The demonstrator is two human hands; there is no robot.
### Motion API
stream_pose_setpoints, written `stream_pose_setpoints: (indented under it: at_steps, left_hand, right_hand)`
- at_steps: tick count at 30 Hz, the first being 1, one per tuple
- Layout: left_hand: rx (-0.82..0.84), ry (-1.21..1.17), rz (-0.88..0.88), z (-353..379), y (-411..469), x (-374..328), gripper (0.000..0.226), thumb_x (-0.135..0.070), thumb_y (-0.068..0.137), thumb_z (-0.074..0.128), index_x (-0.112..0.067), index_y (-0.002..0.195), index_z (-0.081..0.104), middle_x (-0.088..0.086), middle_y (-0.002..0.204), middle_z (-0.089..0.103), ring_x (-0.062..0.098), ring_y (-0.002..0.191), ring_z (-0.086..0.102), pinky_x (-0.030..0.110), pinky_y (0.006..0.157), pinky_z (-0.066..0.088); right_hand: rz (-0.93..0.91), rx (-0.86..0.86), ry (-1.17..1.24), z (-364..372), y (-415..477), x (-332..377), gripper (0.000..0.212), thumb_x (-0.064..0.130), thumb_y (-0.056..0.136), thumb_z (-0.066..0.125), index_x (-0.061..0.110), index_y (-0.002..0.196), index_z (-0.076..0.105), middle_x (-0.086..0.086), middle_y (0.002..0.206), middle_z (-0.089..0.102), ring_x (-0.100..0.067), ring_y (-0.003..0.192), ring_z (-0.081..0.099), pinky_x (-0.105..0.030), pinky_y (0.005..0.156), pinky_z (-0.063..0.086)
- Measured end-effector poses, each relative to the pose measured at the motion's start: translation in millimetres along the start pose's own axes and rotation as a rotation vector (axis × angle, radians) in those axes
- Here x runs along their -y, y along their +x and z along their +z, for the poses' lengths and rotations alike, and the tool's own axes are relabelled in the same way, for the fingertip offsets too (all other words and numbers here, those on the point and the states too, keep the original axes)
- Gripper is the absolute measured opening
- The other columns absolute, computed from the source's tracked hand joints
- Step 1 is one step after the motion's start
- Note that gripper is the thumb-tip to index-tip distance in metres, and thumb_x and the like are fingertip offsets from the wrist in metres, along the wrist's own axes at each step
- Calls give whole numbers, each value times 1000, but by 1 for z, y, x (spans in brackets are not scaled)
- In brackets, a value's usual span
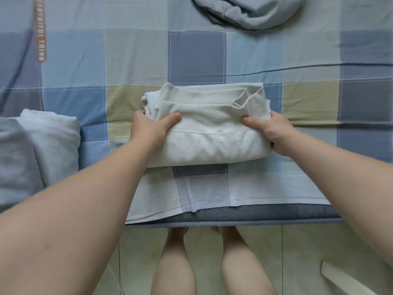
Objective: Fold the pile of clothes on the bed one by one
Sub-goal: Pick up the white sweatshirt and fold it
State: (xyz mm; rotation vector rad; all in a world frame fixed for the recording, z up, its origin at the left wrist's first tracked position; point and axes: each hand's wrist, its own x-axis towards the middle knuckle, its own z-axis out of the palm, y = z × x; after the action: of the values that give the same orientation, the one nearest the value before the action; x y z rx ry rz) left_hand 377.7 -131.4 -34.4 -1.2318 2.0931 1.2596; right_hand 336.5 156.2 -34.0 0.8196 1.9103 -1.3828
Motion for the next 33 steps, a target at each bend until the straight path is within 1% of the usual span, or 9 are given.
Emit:
stream_pose_setpoints:
  at_steps: [3,9,15,18,23,25,28,31,33]
  left_hand:
    - [73,-117,-60,-29,-28,-14,75,-56,65,88,-14,122,62,-1,109,68,23,99,65,38,93,51]
    - [-27,-317,-70,-127,-115,-28,83,-63,55,86,-17,122,66,-4,113,71,19,103,68,39,98,53]
    - [-371,-519,-117,-239,-173,11,68,-53,77,81,-15,128,56,-6,116,61,17,106,59,28,89,43]
    - [-524,-643,-178,-279,-183,57,81,-64,73,78,-17,134,54,-5,126,63,20,115,60,37,97,48]
    - [-824,-857,-275,-308,-186,134,60,-50,82,78,-15,125,56,-6,111,64,17,100,61,29,86,43]
    - [-886,-896,-330,-309,-177,162,54,-45,86,76,-13,123,55,-3,109,62,19,99,60,27,84,41]
    - [-839,-933,-439,-302,-151,195,54,-47,89,71,-10,124,53,-1,109,60,24,103,61,29,85,42]
    - [-777,-963,-475,-291,-127,216,57,-50,91,68,-10,127,51,2,114,62,29,109,62,31,85,42]
    - [-825,-920,-461,-288,-124,219,63,-47,90,70,-11,135,46,4,123,59,30,117,58,32,87,40]
  right_hand:
    - [-53,35,-33,-9,-30,40,42,20,73,88,19,109,66,0,103,76,-16,90,74,-29,76,57]
    - [-189,145,-209,14,-124,137,40,21,73,87,16,108,70,-1,96,77,-14,79,73,-29,72,58]
    - [-441,302,-446,133,-196,223,33,23,73,89,17,100,70,-2,101,76,-16,87,69,-35,80,55]
    - [-557,452,-562,213,-224,245,27,25,75,88,22,95,71,6,91,76,-15,86,71,-33,78,57]
    - [-704,664,-686,348,-249,235,32,19,79,85,19,104,65,10,88,67,7,68,62,-9,58,49]
    - [-781,670,-774,395,-248,221,35,27,78,85,18,104,63,11,84,62,-3,74,61,-14,59,46]
    - [-819,595,-948,447,-235,194,37,36,81,80,19,103,57,8,86,57,-22,93,59,-30,74,42]
    - [-847,495,-1065,474,-222,174,48,48,83,74,21,116,53,2,104,59,-28,112,59,-35,84,42]
    - [-905,383,-1152,480,-222,169,60,56,83,69,22,127,46,-3,123,57,-31,123,53,-43,96,41]
